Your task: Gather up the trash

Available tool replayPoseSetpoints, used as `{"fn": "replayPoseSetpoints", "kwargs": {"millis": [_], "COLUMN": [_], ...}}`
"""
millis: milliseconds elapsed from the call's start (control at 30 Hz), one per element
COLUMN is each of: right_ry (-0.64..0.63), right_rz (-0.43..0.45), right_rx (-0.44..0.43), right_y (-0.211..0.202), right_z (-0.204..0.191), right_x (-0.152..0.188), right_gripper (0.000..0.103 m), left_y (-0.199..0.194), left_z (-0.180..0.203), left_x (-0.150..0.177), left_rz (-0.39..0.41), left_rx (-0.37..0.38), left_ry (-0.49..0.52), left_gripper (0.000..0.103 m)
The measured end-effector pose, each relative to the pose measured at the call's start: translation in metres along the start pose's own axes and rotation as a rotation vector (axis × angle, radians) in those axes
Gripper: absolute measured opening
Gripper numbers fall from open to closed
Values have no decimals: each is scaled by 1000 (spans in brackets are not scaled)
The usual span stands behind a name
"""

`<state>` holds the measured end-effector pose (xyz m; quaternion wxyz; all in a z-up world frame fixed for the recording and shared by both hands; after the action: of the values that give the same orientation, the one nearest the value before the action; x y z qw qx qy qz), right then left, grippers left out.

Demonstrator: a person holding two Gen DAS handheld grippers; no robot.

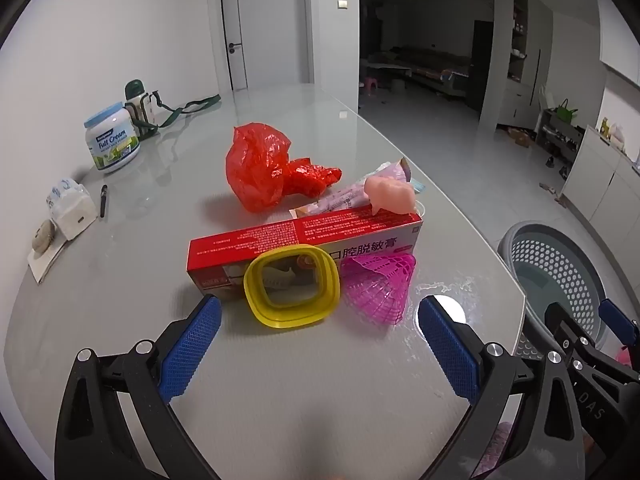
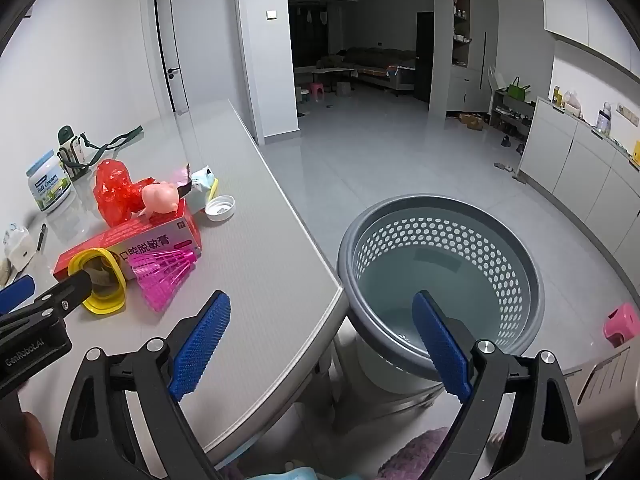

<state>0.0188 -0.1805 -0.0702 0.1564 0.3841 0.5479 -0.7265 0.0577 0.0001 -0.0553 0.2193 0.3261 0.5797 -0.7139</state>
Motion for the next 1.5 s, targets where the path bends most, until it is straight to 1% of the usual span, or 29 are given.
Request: {"fn": "replayPoseSetpoints", "kwargs": {"millis": [267,300,400,433,567,600,900,1067,1500], "right_ry": [-1,0,-1,-1,-1,-4,-16,-20,-27], "right_rz": [0,-1,1,3,10,7,38,47,61], "right_rx": [0,0,0,0,-6,2,5,3,1], "right_y": [-5,-5,-4,-11,-15,-16,-28,-32,-37], "right_z": [0,0,0,1,-2,-1,-6,-9,-14], "right_x": [0,0,1,1,-3,-4,-6,-5,-4], "right_gripper": [88,88,88,88,88,88,88,88,88], "left_y": [-7,-6,-9,-10,-17,-14,-18,-25,-28], "left_z": [4,3,3,3,4,-4,-11,-9,-9], "left_x": [-4,3,4,5,6,2,2,3,6], "left_rz": [22,19,24,27,38,32,43,54,54], "left_rx": [-26,1,1,-1,-1,0,1,-1,1], "left_ry": [19,6,4,5,3,-7,-15,-12,-14], "left_gripper": [97,97,97,97,97,97,97,97,97]}}
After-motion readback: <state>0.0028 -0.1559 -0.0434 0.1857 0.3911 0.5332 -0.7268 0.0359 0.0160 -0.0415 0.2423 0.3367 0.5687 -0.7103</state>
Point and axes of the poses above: each gripper's, at about its wrist camera, not at the fingertips, and y roughly the way its jaws point, z to its right, x to its underside, the point moved 8 cm from there along y, roughly the way its jaws point, and after that the axes turned 13 degrees about x, right-handed, at the moved point
